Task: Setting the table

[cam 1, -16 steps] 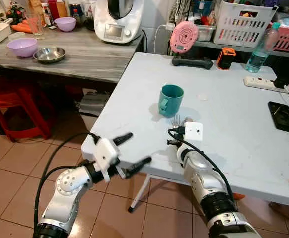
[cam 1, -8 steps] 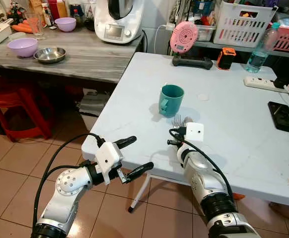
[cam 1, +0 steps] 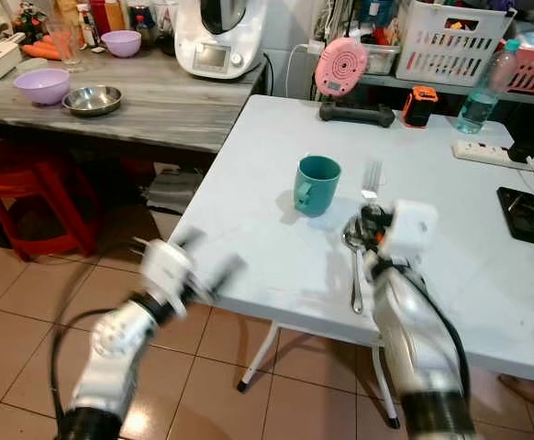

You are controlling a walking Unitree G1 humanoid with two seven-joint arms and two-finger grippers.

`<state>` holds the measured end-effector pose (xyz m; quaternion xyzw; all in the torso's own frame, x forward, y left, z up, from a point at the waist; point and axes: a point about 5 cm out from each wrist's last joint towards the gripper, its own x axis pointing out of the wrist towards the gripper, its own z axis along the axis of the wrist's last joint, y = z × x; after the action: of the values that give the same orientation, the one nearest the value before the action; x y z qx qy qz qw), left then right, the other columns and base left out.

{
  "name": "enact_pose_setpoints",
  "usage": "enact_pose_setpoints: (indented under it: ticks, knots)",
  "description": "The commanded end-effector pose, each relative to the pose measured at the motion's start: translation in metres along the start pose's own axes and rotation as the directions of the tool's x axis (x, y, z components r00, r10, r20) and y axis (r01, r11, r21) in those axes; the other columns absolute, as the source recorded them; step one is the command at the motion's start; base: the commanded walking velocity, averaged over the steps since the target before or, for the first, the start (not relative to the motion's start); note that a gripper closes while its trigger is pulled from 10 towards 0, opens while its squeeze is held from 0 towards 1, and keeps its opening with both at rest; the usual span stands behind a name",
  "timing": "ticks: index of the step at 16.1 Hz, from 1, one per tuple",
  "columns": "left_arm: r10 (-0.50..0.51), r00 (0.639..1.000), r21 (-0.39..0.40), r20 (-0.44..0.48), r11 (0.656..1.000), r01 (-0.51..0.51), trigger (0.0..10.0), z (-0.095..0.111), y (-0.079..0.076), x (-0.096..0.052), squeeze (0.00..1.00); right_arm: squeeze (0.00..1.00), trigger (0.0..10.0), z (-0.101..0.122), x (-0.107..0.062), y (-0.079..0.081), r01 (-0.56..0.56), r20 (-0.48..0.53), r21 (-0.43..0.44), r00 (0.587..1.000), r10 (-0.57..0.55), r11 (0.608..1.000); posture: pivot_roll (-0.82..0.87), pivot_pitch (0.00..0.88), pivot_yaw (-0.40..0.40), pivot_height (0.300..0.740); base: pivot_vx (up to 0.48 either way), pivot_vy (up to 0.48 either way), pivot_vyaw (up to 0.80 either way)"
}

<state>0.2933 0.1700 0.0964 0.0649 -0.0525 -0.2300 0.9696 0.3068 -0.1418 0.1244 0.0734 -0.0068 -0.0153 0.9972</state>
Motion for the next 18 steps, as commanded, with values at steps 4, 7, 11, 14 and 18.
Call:
enact_pose_setpoints:
  ticks: [4,7,11,14,18]
  knots:
    - [0.252,0.968,-0.059,-0.014,0.966,-0.253,10.0,-0.003,0.026,-0.004,0.00,0.00,10.0,0.008,-0.018,-0.010,0.025,0.064,-0.052,0.998,-0.021,0.998,-0.01,0.000,-0.023,0.740,0.000,0.000,0.00]
    - [0.290,0.957,-0.105,-0.018,0.951,-0.290,10.0,-0.004,0.026,-0.001,0.00,0.00,10.0,0.006,-0.023,-0.019,0.046,0.044,-0.074,0.998,-0.043,0.996,-0.01,0.000,-0.024,0.740,0.000,0.000,-0.44]
    - [0.276,0.961,-0.106,-0.003,0.956,-0.275,10.0,-0.001,0.023,0.004,0.00,0.00,10.0,0.008,-0.022,-0.020,0.047,0.050,-0.080,0.998,-0.043,0.996,-0.01,0.000,-0.026,0.740,0.000,0.000,-0.31]
    - [0.290,0.957,-0.148,-0.002,0.946,-0.288,10.0,-0.002,0.022,0.007,0.00,0.00,10.0,0.007,-0.023,-0.021,0.050,0.046,-0.082,0.998,-0.046,0.995,-0.01,0.000,-0.032,0.740,0.000,0.305,0.00]
    - [0.284,0.959,-0.151,0.006,0.948,-0.279,10.0,0.000,0.020,0.009,0.00,0.00,10.0,0.009,-0.022,-0.021,0.053,0.059,-0.090,0.997,-0.048,0.995,-0.01,0.000,-0.034,0.740,0.000,0.400,0.00]
